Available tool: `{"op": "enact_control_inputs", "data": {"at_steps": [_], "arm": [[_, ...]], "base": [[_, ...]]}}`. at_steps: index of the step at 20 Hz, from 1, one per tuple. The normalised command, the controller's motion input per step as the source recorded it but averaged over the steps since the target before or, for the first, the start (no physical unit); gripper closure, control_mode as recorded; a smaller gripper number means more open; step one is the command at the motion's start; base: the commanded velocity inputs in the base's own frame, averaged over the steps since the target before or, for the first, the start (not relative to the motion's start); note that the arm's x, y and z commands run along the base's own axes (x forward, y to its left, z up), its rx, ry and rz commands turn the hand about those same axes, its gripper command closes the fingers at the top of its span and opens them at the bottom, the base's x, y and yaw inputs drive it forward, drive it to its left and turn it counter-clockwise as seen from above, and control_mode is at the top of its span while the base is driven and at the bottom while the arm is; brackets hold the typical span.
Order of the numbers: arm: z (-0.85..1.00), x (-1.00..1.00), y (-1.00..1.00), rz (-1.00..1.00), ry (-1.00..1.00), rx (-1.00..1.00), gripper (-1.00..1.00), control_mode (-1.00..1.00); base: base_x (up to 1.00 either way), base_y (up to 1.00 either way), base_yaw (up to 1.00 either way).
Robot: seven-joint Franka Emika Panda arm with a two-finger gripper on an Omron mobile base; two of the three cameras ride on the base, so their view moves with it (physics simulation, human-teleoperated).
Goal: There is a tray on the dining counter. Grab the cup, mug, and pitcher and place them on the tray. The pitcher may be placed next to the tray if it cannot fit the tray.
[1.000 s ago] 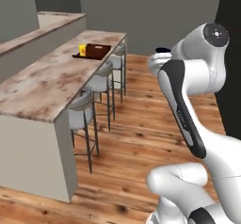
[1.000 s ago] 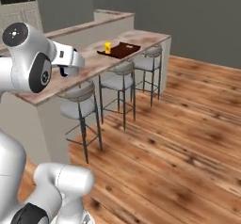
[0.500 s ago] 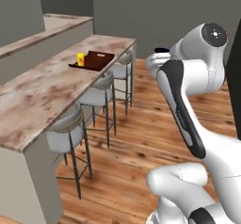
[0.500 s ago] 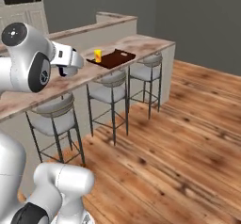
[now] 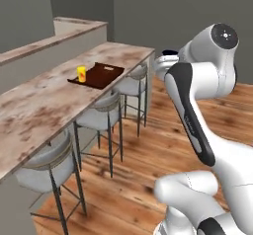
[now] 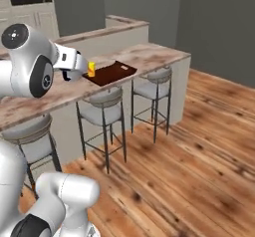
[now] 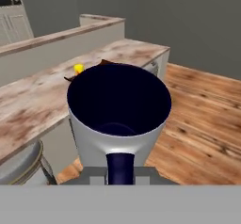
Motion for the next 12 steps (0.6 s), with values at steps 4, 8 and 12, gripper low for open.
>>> {"op": "enact_control_inputs", "data": {"at_steps": [4, 8, 12], "arm": [[0.0, 0.0, 0.0, 0.0, 0.0, 0.0, 1.0, 1.0], [0.0, 0.0, 0.0, 0.0, 0.0, 0.0, 1.0, 1.0], [0.0, 0.0, 0.0, 0.0, 0.0, 0.0, 1.0, 1.0]], "base": [[0.82, -0.81, 0.37], [0.72, -0.78, 0.45], [0.6, -0.8, 0.53]]}}
